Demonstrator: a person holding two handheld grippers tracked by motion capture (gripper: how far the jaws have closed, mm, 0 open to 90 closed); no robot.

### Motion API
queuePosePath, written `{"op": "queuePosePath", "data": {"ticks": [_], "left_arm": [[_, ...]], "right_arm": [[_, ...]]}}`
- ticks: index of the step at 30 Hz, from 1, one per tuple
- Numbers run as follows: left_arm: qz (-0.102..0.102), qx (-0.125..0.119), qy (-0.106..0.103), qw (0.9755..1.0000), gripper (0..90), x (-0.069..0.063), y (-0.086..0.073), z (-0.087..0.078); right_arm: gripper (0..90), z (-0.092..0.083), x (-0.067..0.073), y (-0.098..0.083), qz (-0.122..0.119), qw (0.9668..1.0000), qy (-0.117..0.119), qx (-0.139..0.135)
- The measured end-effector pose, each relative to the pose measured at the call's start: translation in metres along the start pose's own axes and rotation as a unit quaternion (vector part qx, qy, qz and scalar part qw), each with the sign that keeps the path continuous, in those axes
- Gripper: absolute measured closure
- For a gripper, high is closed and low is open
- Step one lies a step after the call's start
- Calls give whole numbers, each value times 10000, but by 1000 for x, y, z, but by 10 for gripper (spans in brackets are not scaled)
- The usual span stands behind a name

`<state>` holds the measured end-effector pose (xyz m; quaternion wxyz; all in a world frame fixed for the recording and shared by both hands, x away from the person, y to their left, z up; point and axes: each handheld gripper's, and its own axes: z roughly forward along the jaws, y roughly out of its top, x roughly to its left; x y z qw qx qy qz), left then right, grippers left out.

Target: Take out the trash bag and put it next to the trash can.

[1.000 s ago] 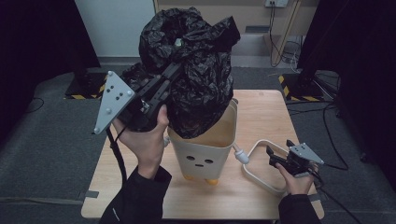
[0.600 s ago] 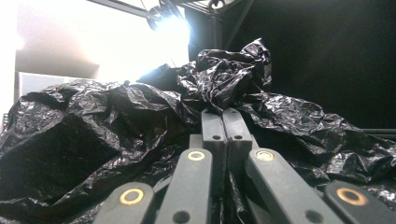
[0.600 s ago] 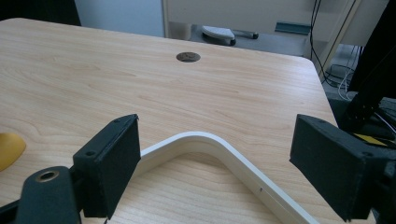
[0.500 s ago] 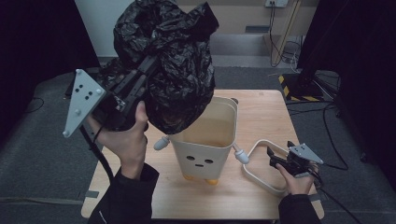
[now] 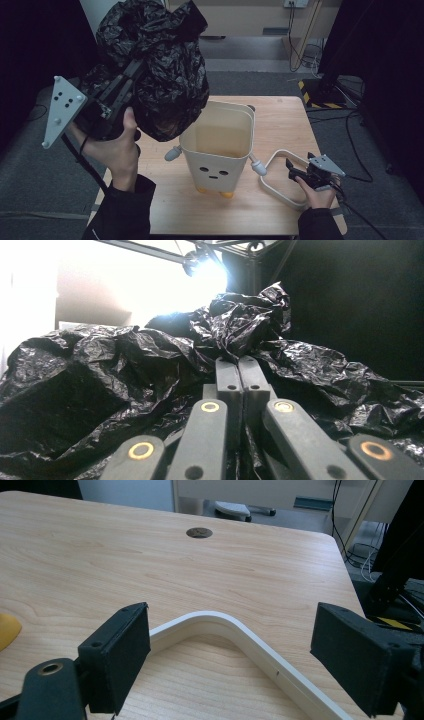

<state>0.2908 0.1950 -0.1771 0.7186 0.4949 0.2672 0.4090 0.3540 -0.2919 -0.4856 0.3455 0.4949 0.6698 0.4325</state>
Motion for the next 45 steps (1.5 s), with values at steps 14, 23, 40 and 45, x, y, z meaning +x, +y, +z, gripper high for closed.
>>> {"op": "queuePosePath", "data": {"ticks": [14, 23, 40, 45], "left_arm": [[72, 267, 366, 9989, 894, 27, -13, -16], [33, 445, 507, 9977, 894, 39, -28, -24], [-41, 909, 771, 9929, 894, 61, -67, -41], [-7, 1102, 819, 9905, 894, 63, -80, -44]], "right_arm": [[136, 2, 1, -2, -128, 9998, 94, 101], [154, 4, 2, -5, -129, 9997, 199, 74], [134, 8, 4, -10, -131, 9993, 338, 97], [139, 7, 4, -10, -118, 9992, 368, 110]]}}
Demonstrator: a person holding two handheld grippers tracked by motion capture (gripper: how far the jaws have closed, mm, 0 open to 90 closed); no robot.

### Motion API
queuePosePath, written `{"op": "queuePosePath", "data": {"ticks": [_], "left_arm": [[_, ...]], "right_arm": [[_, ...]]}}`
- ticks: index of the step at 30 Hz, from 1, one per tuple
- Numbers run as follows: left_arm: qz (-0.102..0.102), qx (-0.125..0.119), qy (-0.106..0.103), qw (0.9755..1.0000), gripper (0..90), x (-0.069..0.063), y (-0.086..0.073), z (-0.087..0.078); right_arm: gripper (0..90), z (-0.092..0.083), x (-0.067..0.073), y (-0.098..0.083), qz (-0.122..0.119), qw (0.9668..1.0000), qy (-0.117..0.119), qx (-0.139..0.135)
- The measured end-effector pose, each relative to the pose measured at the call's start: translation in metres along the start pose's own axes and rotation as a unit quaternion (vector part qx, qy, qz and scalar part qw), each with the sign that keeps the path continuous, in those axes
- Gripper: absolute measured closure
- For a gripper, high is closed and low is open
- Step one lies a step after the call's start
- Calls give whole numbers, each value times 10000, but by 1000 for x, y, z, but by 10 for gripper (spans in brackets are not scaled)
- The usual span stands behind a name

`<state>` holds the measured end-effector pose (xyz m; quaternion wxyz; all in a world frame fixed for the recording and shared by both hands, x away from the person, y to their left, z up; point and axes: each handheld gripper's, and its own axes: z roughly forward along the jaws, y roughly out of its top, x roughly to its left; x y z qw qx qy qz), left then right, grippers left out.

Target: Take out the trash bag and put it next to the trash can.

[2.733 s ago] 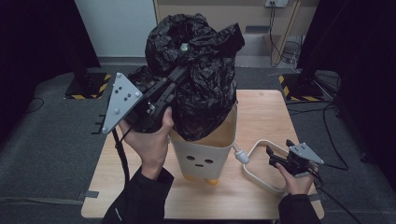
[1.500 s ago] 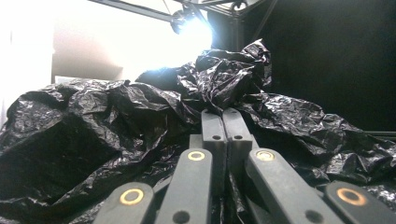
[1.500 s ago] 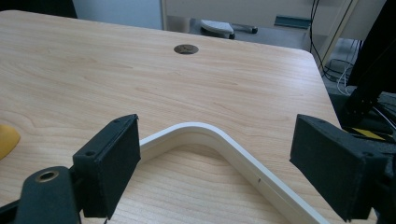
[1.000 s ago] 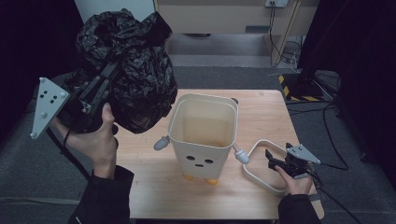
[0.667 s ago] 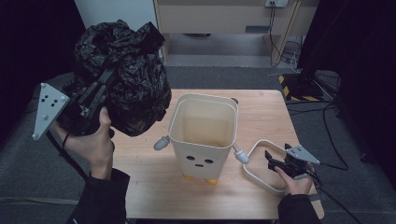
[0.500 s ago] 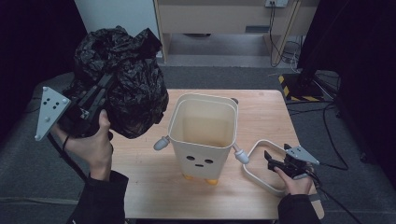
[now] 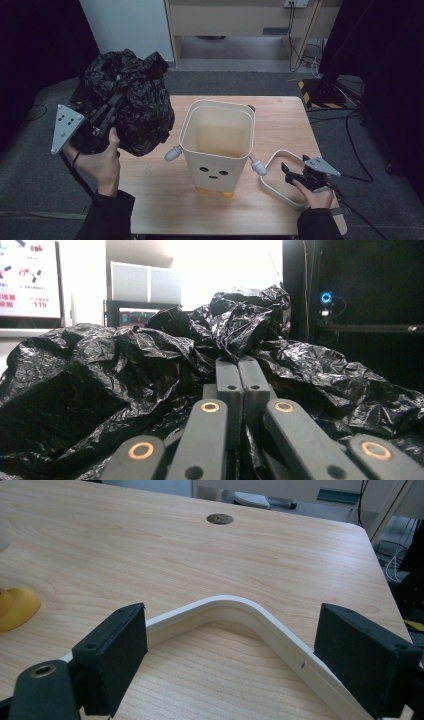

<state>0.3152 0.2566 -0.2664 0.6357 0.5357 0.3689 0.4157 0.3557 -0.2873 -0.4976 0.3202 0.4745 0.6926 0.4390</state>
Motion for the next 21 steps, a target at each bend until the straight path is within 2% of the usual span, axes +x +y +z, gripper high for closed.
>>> {"op": "queuePosePath", "data": {"ticks": [12, 21], "left_arm": [[-80, 405, 93, 9991, 894, 8, -35, 3], [-173, 744, 215, 9968, 894, 15, -57, 3]], "right_arm": [[140, 0, 0, 0, -44, 10000, 12, 18], [142, 0, 0, 0, -37, 10000, 32, 48]]}}
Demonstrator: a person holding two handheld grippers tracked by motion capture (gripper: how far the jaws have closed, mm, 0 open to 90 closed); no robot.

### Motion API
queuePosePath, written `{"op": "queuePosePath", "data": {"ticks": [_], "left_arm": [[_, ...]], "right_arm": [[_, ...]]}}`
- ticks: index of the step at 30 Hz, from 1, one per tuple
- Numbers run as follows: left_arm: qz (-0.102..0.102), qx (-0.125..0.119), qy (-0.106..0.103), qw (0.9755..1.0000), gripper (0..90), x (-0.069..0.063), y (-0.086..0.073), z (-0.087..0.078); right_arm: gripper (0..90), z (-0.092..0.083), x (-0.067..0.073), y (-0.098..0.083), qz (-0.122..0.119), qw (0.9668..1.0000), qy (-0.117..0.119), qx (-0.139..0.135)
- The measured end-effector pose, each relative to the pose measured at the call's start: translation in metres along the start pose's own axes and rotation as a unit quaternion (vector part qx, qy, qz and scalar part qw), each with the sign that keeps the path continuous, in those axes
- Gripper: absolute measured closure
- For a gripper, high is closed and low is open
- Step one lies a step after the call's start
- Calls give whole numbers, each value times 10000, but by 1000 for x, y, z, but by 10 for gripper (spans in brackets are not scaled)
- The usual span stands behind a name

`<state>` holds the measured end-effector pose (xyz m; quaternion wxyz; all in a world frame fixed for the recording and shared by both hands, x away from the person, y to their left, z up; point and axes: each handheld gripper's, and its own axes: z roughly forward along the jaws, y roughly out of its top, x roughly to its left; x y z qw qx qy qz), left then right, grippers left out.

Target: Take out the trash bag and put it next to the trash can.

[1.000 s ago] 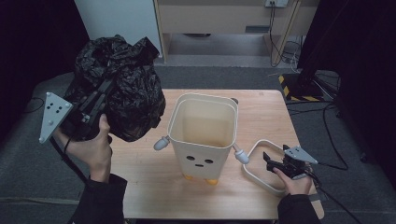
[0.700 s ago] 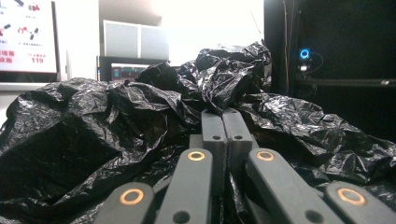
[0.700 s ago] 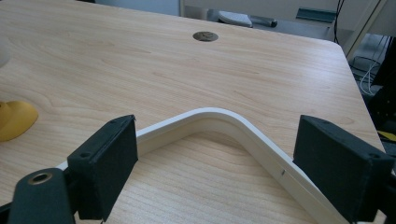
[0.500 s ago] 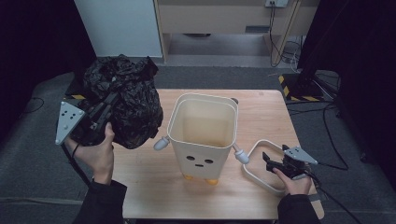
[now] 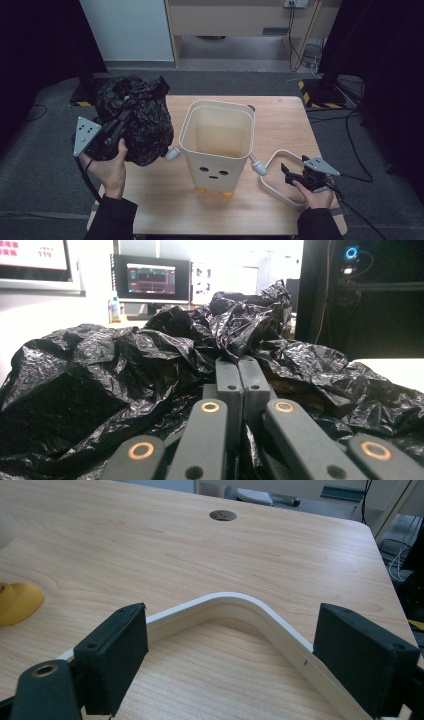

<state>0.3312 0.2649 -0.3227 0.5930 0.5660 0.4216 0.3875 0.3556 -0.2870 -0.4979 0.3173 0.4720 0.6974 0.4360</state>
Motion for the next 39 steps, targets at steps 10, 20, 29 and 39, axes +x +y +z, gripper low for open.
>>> {"op": "queuePosePath", "data": {"ticks": [10, 20, 29, 39], "left_arm": [[48, 307, 148, 9994, 894, 10, -22, 7], [46, 589, 243, 9980, 894, 19, -43, 7], [10, 874, 344, 9956, 894, 28, -67, 4], [2, 1018, 332, 9943, 893, 31, -80, 1]], "right_arm": [[142, 0, 0, 0, 2, 10000, 0, 17], [142, 0, 0, 0, -27, 10000, -4, 41], [143, 0, 0, 0, -30, 10000, 13, 76], [139, 0, 0, 0, 23, 10000, -11, 55]]}}
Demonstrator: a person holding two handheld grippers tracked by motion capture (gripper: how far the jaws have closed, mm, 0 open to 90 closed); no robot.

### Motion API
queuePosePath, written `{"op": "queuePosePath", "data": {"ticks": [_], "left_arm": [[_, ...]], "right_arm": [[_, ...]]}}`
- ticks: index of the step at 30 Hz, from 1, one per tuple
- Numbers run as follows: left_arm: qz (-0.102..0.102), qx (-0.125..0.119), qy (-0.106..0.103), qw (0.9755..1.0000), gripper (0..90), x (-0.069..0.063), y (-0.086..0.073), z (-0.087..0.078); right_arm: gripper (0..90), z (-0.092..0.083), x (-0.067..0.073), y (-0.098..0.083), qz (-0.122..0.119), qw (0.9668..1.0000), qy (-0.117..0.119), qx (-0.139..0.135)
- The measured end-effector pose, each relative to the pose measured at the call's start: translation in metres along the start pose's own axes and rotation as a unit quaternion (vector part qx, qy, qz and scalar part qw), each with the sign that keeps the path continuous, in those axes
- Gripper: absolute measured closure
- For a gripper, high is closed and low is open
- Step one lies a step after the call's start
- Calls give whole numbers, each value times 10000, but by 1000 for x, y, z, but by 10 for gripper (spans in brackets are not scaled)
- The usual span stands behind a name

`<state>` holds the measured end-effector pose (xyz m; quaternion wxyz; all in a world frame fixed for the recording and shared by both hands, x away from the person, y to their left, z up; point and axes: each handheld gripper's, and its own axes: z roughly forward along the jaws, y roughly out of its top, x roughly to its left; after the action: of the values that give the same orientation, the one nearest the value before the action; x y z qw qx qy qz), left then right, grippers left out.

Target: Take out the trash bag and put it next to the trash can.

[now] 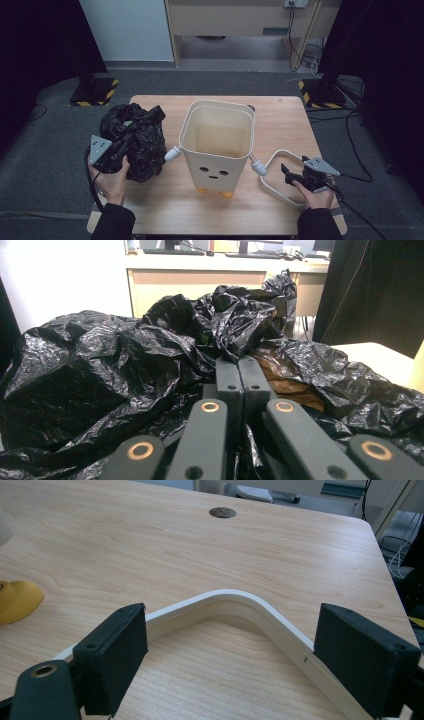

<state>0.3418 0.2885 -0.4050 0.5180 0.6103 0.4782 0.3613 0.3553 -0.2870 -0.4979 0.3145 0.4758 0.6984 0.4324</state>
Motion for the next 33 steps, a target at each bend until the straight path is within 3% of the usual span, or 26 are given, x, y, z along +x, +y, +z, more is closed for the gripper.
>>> {"op": "queuePosePath", "data": {"ticks": [9, 25, 33], "left_arm": [[-71, -5, -82, 9999, 854, 0, 0, 1], [-184, -222, -230, 9993, 633, -13, 11, -10], [-118, -334, -358, 9987, 552, -21, 23, -22]], "right_arm": [[139, 0, 0, 0, -22, 10000, 4, 49], [139, 0, -1, 0, -9, 10000, 10, 43], [139, -1, -1, 0, 84, 9999, -4, 79]]}}
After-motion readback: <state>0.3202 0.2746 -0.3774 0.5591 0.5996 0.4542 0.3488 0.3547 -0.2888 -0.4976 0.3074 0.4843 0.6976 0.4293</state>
